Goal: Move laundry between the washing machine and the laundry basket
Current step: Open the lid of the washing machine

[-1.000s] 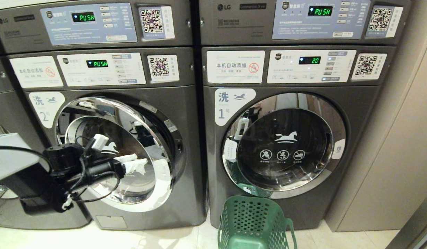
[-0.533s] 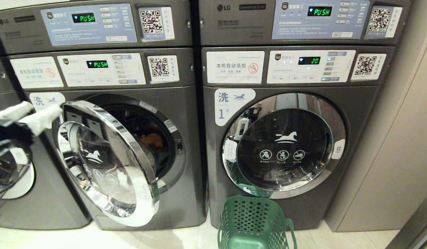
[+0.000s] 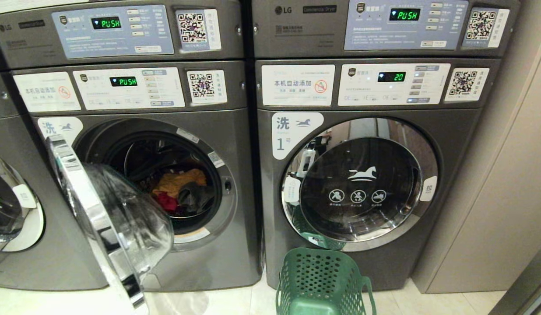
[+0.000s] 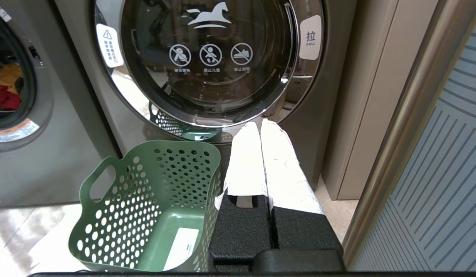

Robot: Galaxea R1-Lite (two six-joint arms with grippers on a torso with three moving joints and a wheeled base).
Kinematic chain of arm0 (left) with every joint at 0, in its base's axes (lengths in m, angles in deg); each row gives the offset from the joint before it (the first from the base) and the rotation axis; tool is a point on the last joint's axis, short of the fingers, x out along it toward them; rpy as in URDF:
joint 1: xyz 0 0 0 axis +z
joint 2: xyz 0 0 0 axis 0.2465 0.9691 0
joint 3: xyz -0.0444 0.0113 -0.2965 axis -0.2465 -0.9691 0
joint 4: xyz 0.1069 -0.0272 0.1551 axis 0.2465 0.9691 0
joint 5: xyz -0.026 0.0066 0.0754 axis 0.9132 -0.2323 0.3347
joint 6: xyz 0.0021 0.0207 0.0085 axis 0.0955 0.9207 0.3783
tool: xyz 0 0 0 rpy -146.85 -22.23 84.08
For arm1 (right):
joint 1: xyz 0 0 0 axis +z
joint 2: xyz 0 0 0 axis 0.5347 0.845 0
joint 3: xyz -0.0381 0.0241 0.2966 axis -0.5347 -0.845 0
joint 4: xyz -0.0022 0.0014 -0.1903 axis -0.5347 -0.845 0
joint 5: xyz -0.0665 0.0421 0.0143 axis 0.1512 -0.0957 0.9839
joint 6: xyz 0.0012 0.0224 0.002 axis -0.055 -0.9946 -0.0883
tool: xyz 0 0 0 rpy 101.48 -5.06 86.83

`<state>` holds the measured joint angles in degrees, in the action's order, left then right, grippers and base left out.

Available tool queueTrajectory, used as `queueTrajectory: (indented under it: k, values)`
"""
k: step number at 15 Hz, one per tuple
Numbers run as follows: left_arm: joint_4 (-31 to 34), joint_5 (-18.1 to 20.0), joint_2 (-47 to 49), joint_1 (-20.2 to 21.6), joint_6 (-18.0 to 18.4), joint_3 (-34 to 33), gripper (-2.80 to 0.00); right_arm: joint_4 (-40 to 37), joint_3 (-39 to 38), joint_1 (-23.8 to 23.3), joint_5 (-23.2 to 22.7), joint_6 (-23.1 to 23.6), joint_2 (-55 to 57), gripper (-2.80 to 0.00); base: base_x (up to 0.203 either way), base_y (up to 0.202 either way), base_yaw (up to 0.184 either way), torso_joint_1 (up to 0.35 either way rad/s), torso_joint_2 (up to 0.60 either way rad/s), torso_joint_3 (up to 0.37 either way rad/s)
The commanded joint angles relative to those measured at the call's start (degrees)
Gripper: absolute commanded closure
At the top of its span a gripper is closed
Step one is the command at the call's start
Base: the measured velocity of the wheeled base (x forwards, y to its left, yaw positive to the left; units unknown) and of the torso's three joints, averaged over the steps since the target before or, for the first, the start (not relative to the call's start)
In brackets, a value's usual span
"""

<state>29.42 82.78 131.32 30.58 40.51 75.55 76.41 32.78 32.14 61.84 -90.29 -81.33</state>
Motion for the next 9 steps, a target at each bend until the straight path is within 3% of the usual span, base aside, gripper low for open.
queueTrajectory:
  k: [1,4,9]
  values:
    - [0.23,-1.17,-0.84,-5.22,3.64,-1.87,0.00,0.03,0.00,0.01,0.00,-0.03,0.06,0.00,0.000,0.000,0.000,0.000,0.00,0.000]
    - [0.60,-6.17,3.44,-9.81,7.28,-9.19,0.00,0.03,0.00,0.01,-0.01,-0.02,-0.02,0.00,0.000,0.000,0.000,0.000,0.00,0.000]
    - [4.25,-25.74,15.94,-13.70,7.86,-11.29,0.00,0.03,0.00,0.01,0.00,-0.03,0.06,0.00,0.000,0.000,0.000,0.000,0.00,0.000]
